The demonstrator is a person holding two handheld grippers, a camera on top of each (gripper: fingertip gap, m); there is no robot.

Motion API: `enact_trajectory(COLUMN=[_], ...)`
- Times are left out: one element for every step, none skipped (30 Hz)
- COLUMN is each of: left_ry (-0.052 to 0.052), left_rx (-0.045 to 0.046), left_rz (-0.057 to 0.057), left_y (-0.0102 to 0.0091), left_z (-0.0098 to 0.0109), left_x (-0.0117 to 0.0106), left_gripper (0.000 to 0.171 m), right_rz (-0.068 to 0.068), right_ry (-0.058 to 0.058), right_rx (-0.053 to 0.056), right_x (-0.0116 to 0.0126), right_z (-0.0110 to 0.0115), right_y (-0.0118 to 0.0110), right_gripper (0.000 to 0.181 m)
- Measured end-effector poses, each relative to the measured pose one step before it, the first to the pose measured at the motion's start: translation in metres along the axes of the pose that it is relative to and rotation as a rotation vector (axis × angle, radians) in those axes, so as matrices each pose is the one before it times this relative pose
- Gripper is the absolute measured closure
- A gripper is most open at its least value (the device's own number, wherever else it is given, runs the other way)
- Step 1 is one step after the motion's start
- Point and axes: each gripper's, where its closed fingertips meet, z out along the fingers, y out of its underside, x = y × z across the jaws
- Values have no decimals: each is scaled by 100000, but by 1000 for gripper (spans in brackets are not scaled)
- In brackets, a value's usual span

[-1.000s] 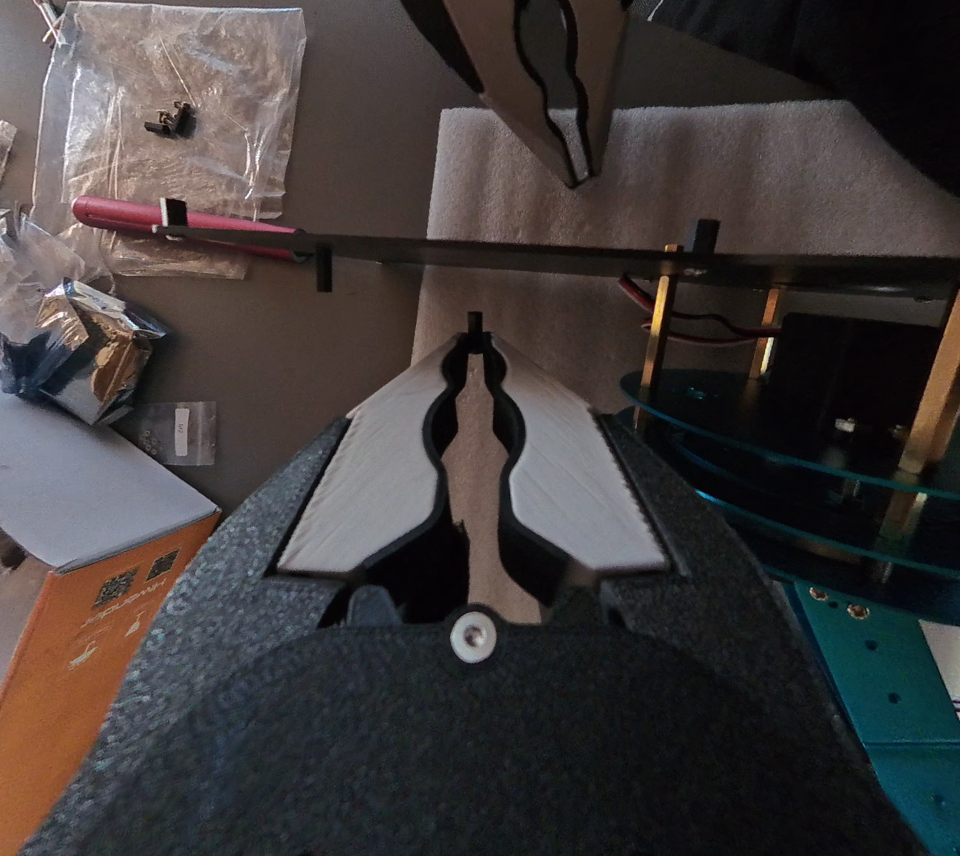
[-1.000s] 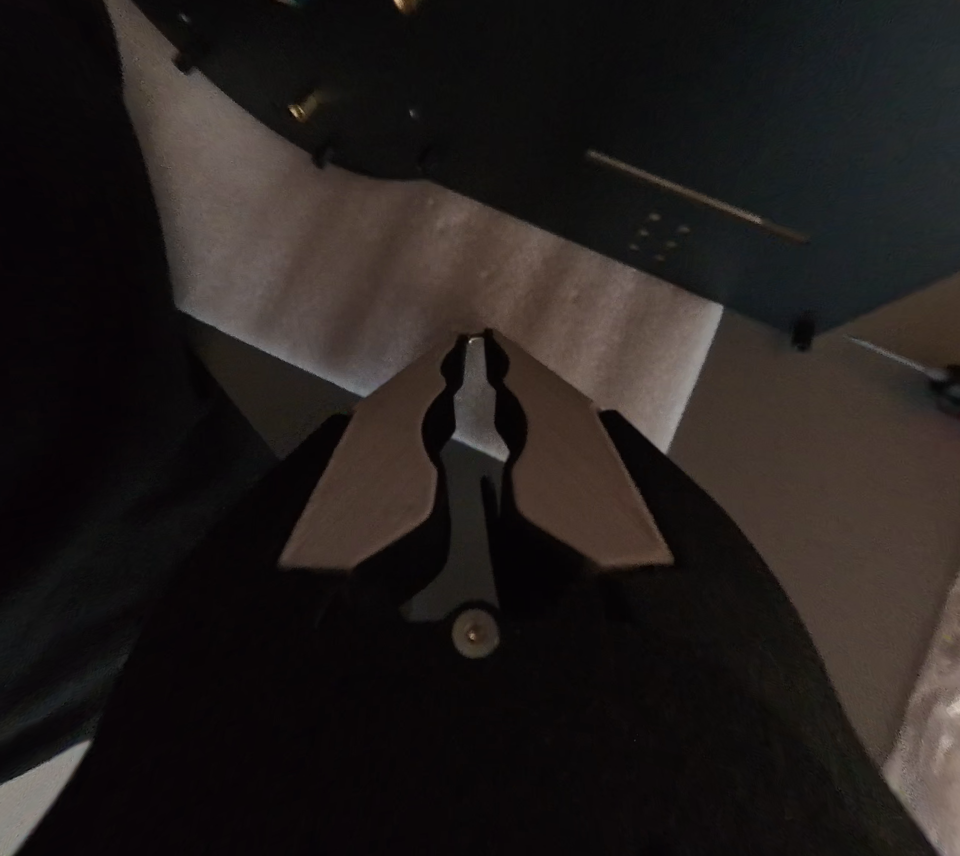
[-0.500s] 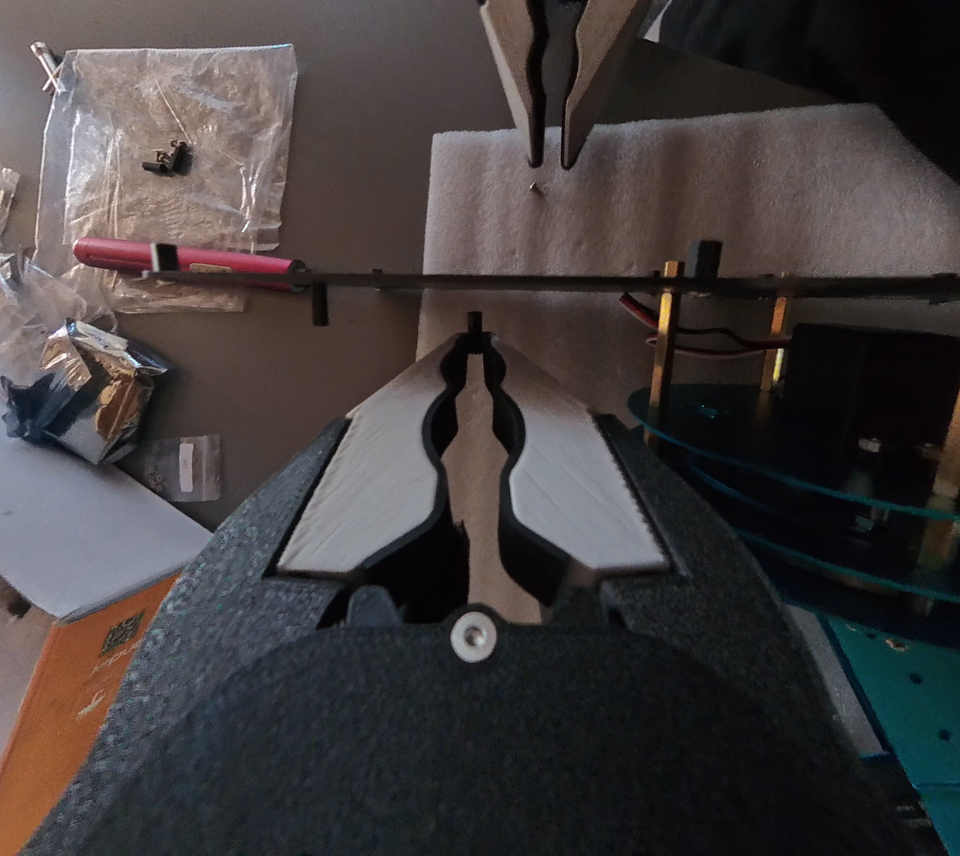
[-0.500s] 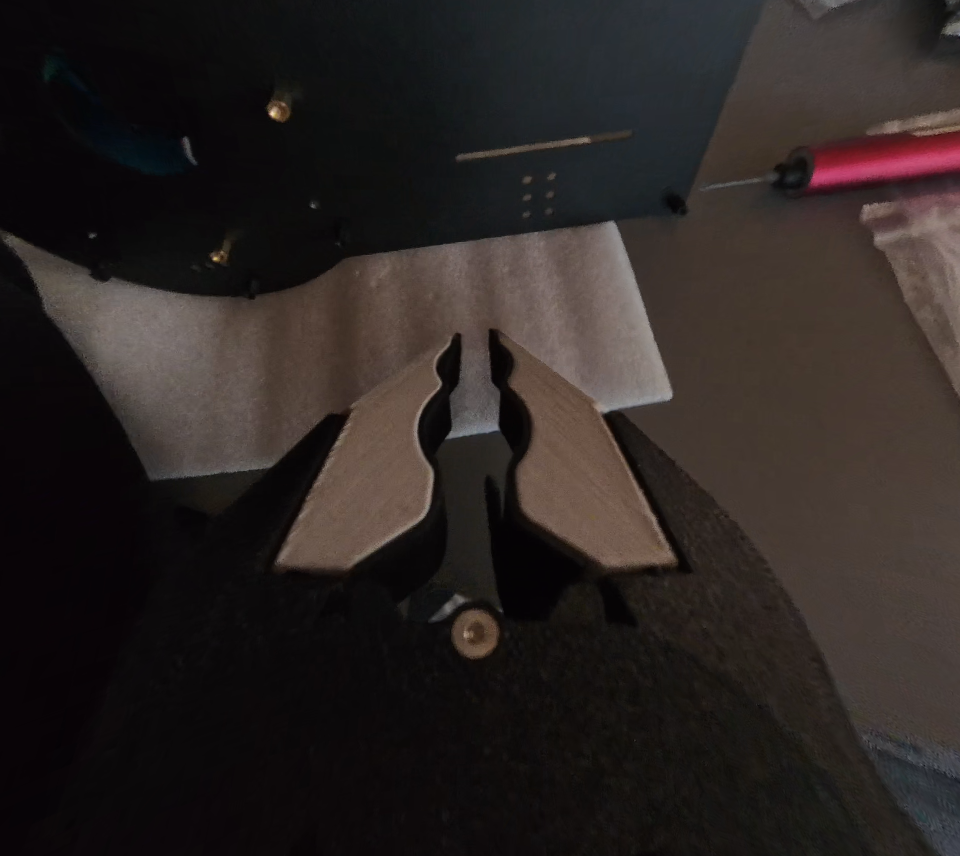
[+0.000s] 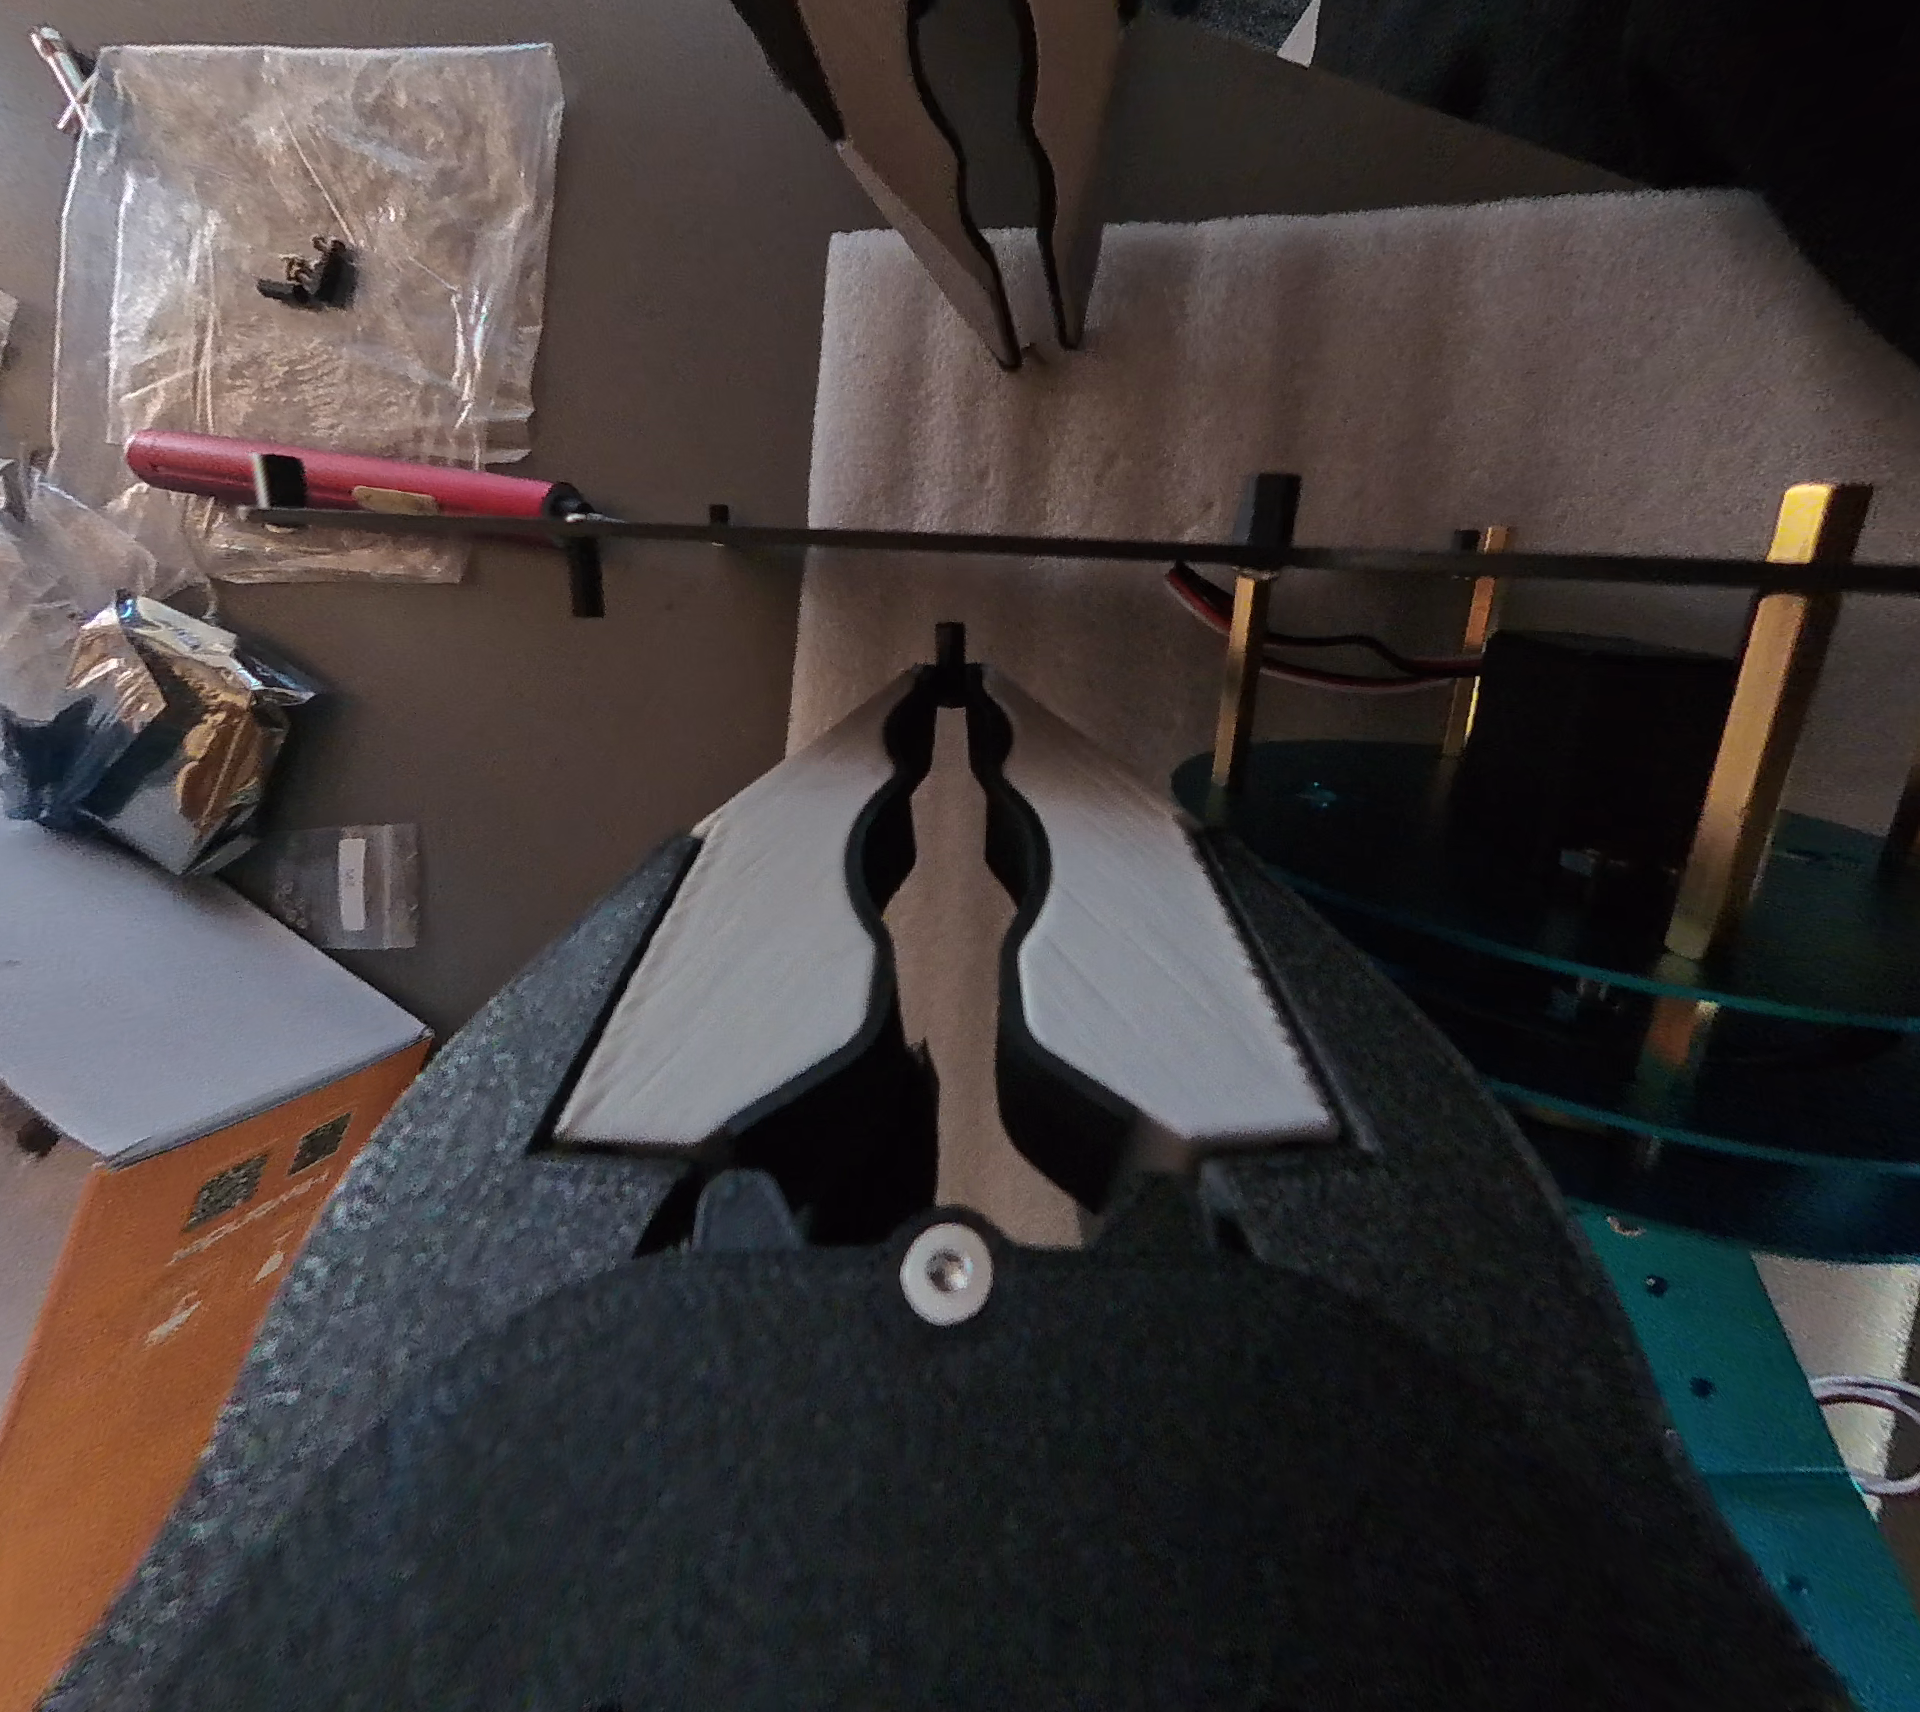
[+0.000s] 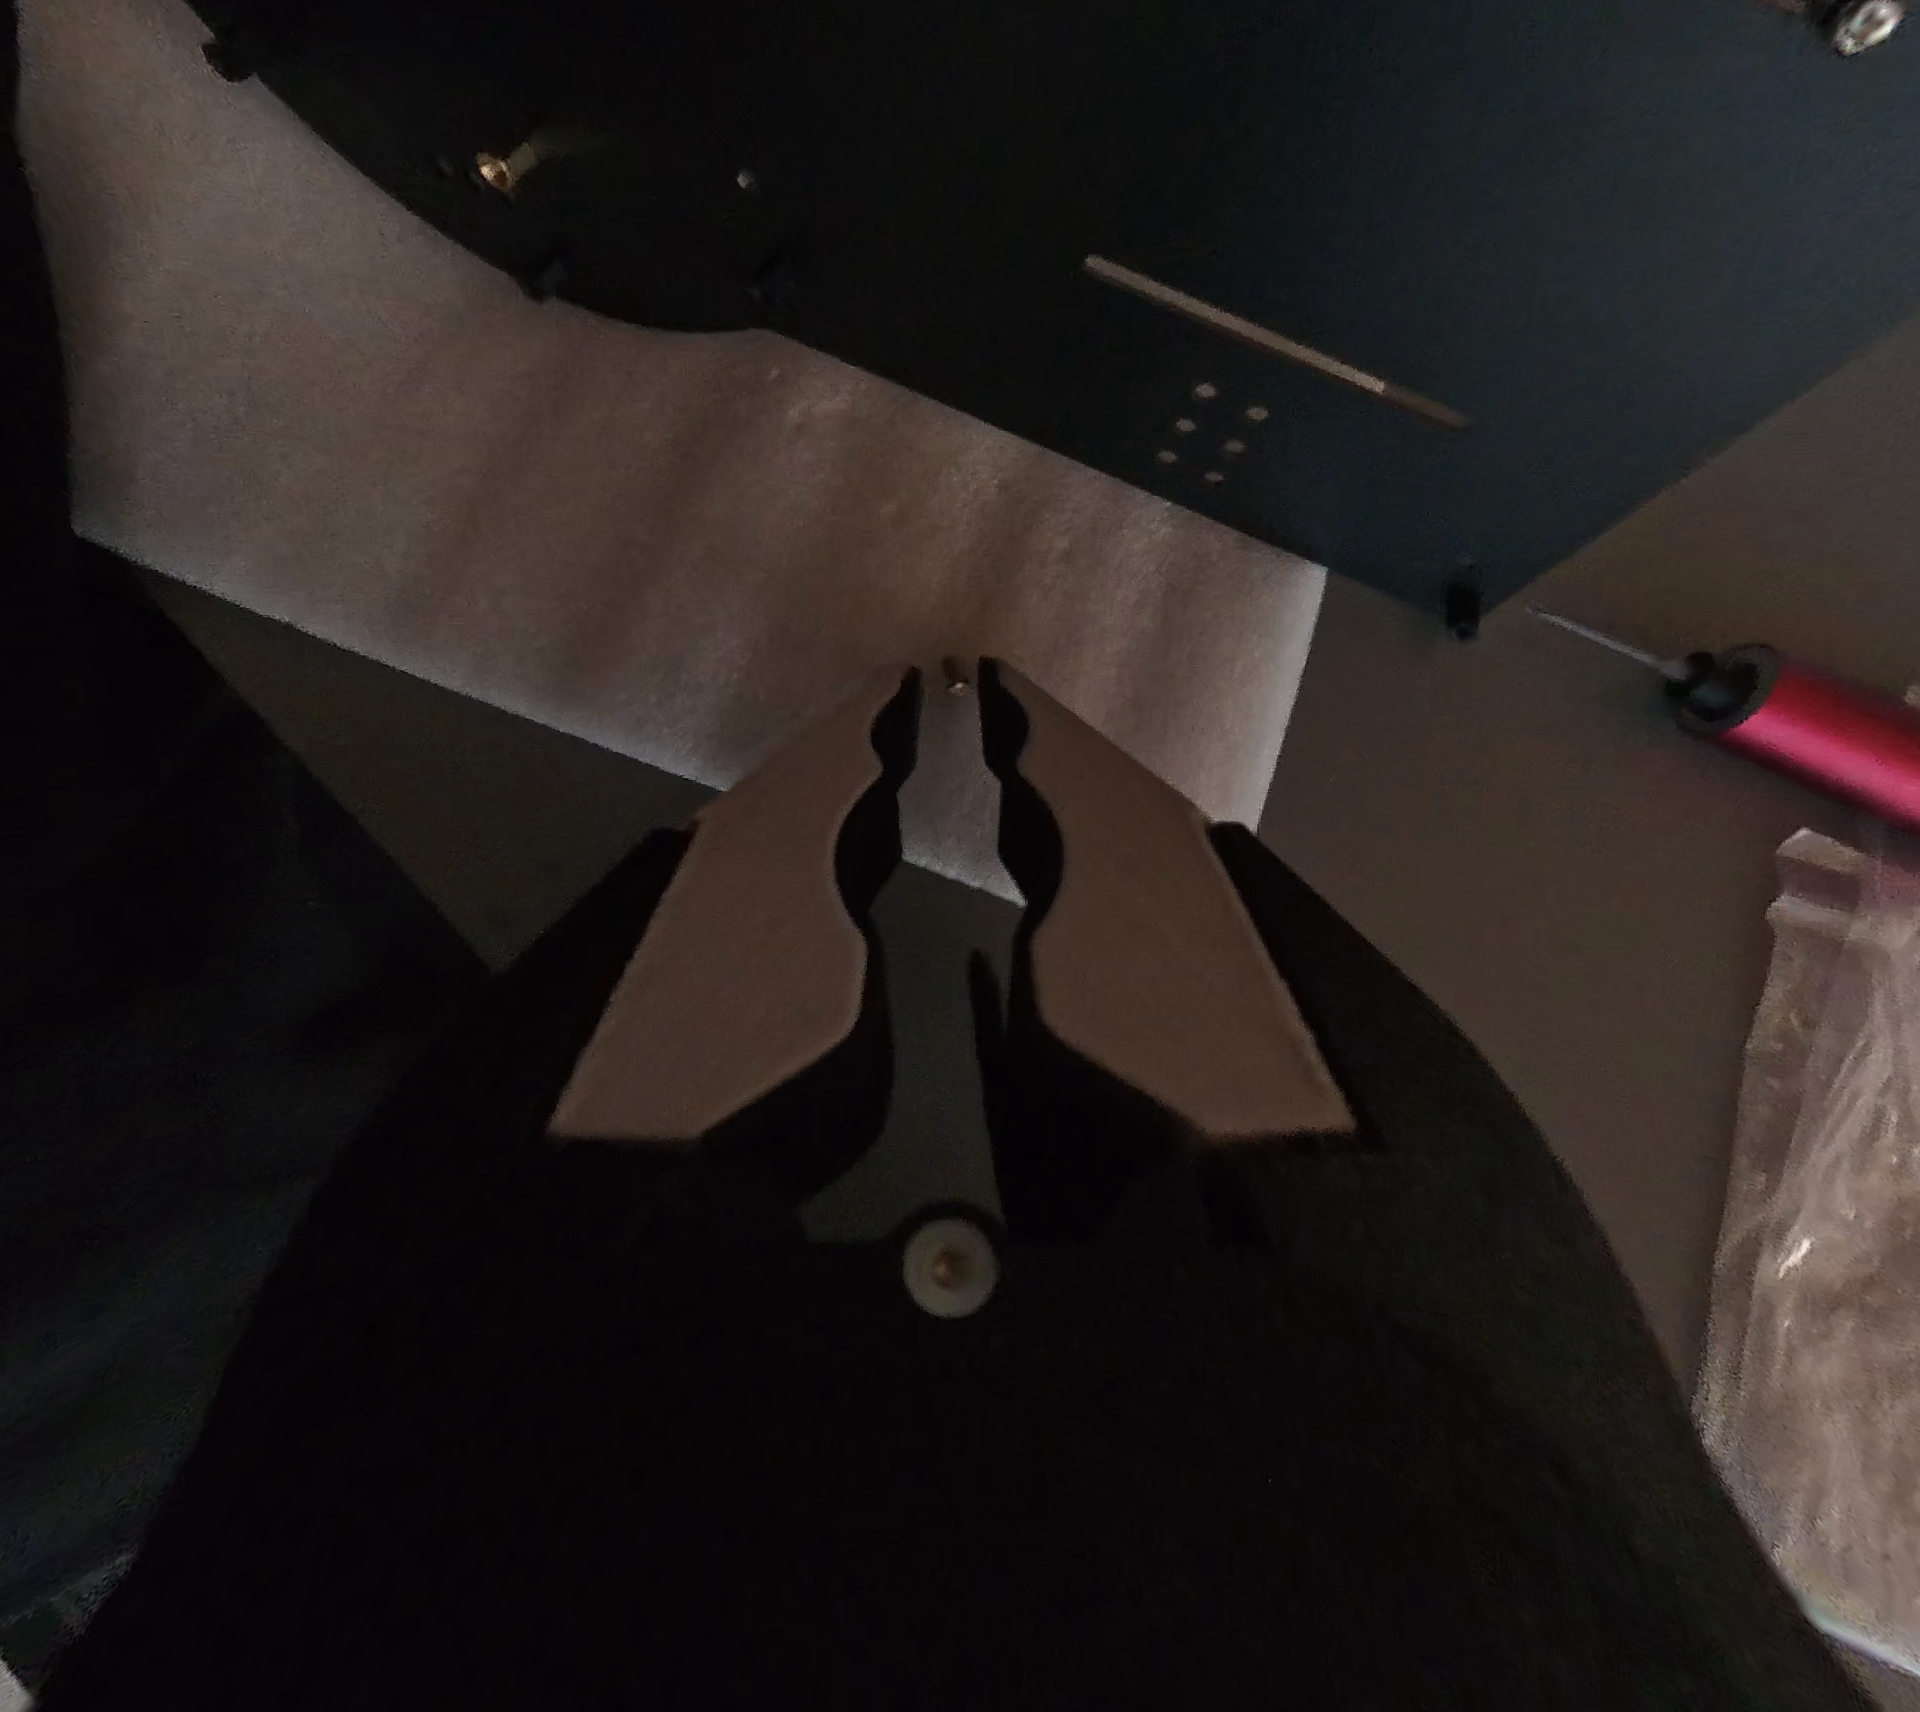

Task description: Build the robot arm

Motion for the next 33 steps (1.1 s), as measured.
enact_trajectory(left_ry=[-278, -290, -315, -247, -128, 32, 28, -49, 80, 221, 110, 62, 31, -95, -64, -86, -105, 29, -63, 95, 44, -70, -122, -117, -148, -135, -244, -241, -36, -123, -11, 29, -31], left_rx=[304, 374, 326, 387, 329, 98, -89, -54, 48, 145, 291, 232, 137, 99, 29, 132, 353, 417, 600, 530, 331, 279, 135, -24, 91, 351, 253, 64, -71, 40, -26, -16, -24], left_rz=[-225, -102, 96, 159, 54, 2, 69, 137, 35, -99, -112, -125, -31, 169, 167, 21, -58, -202, -344, -544, -417, -210, -195, -58, 50, 73, 185, 360, 355, 309, 233, 218, 271], left_y=[-98, -123, -123, -143, -123, -76, -23, -27, -26, -40, -65, -55, -39, -46, -46, -43, -83, -75, -88, -50, -7, 3, 29, 33, -2, -71, -65, -35, -4, -13, 1, -1, 0], left_z=[-45, -47, -47, -26, -7, 17, 9, 14, -7, -16, -7, -7, 8, 22, 39, 37, 23, 16, -4, -2, 2, -3, -7, -15, -35, -47, -46, -38, -30, -12, 12, 10, 7], left_x=[-50, -43, -9, 10, 8, 34, 31, 6, 5, 0, -46, -71, -77, -95, -97, -101, -105, -78, -87, -58, -39, -28, -25, 7, 8, 21, -12, -19, 5, -12, -15, 1, -1], left_gripper=[167, 167, 167, 167, 167, 167, 167, 167, 167, 167, 167, 167, 167, 167, 167, 167, 167, 167, 167, 167, 167, 167, 167, 167, 167, 167, 167, 167, 167, 167, 167, 167, 167], right_rz=[775, 1858, 1813, 1184, 1108, 1121, 921, 773, 218, -125, 182, 449, 425, 407, 778, 896, 676, 475, 1104, 1542, 1466, 781, 340, 494, 927, 1315, 655, -93, -146, 828, 722, -265, -748], right_ry=[-1569, -1779, -1626, -1124, -725, -451, -217, 622, 1070, 667, 273, 241, 501, 704, 893, 1506, 3451, 3719, 2986, 2851, 2691, 1775, 2022, 2871, 1074, 34, 1457, 2306, 283, 577, 122, -947, -397], right_rx=[400, 974, 1197, 1263, 1242, 894, 655, 553, 489, 144, 169, 94, 32, 42, 74, 237, 75, 478, 2123, 3369, 4054, 4046, 2732, 1427, 1327, 118, -653, -668, -148, -257, -552, 456, -159], right_x=[17, -3, -25, -34, -22, -6, -2, 74, 88, 29, 6, 28, 30, 29, 22, 84, 333, 356, 260, 236, 159, -60, -71, 67, -149, -208, 51, 216, -28, 106, 58, -159, -88], right_z=[-61, -90, -43, 23, 24, -49, -38, 9, 48, 27, -14, -9, -1, -12, 0, -26, -112, -217, -327, -371, -340, -199, -30, 102, 222, 330, 335, 287, 231, 193, 137, 87, 81], right_y=[12, 28, 7, 17, 14, -4, 21, 7, -10, 12, -14, -3, -13, -42, -53, -109, -182, -389, -803, -1161, -1411, -1477, -1277, -1016, -861, -548, -300, -165, -202, -124, -88, -186, -96], right_gripper=[171, 171, 170, 171, 171, 171, 172, 173, 176, 177, 177, 177, 179, 180, 180, 180, 181, 181, 181, 181, 181, 181, 181, 181, 181, 181, 181, 181, 181, 181, 181, 181, 181])
